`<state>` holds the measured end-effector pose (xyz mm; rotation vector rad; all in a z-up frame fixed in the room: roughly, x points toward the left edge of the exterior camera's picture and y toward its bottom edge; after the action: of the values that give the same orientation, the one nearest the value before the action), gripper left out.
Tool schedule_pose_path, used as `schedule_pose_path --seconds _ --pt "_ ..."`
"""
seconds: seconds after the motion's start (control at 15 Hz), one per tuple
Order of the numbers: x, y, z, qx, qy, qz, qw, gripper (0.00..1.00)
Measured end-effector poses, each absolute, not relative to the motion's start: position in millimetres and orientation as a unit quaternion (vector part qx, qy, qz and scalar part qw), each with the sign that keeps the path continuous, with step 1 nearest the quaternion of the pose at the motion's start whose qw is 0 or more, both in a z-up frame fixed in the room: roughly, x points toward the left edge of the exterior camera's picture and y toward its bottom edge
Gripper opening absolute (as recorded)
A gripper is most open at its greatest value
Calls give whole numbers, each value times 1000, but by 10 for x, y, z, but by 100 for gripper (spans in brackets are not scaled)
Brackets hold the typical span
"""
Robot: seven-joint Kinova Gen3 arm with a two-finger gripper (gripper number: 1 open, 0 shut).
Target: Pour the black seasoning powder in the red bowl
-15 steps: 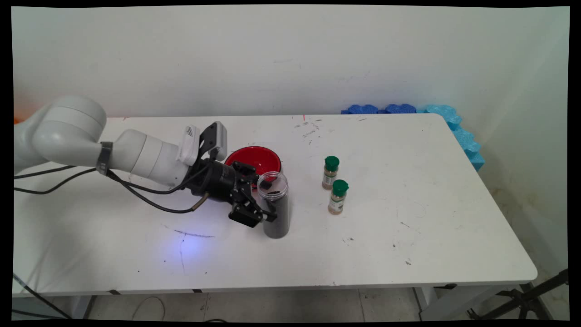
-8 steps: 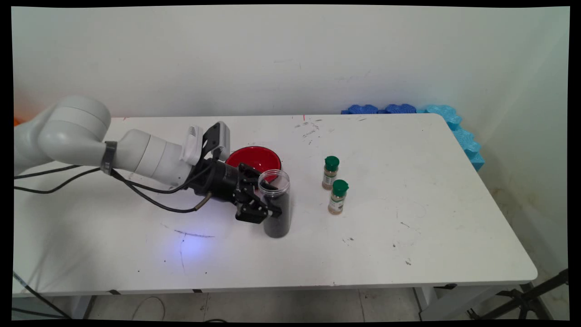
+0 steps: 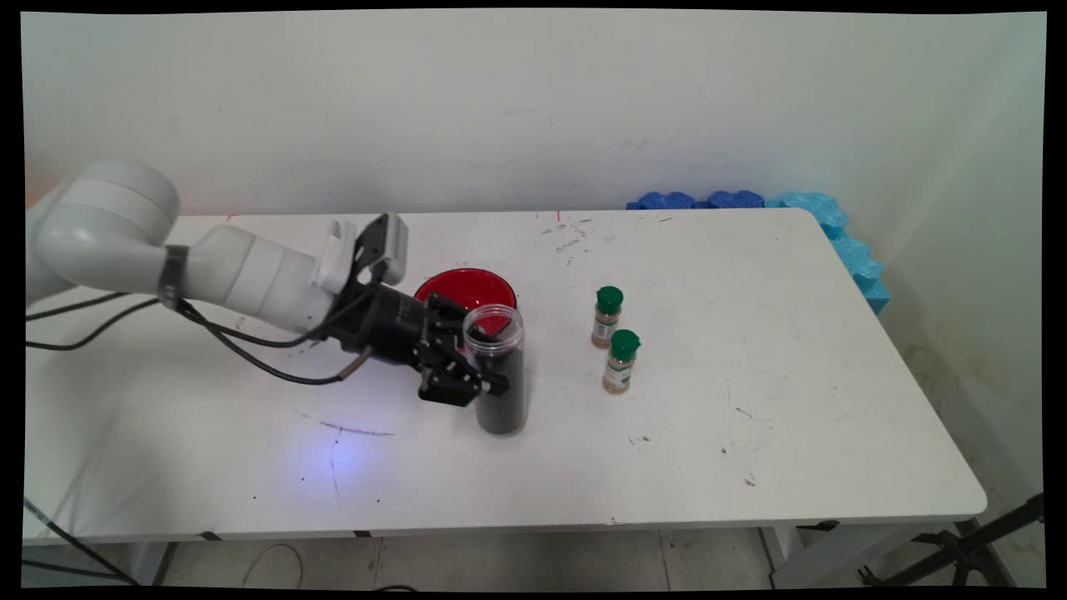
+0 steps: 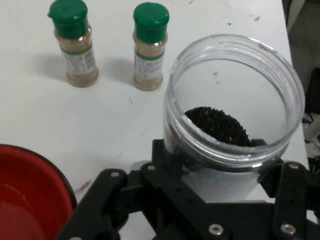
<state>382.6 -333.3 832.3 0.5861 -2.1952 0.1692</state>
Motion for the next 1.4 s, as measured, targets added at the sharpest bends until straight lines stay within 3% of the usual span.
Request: schedule_pose_path --seconds 0.87,1.4 --pt "4189 -3174 9482 237 -864 62 440 0" --pt "4355 -3227 9888 264 -856 36 442 0"
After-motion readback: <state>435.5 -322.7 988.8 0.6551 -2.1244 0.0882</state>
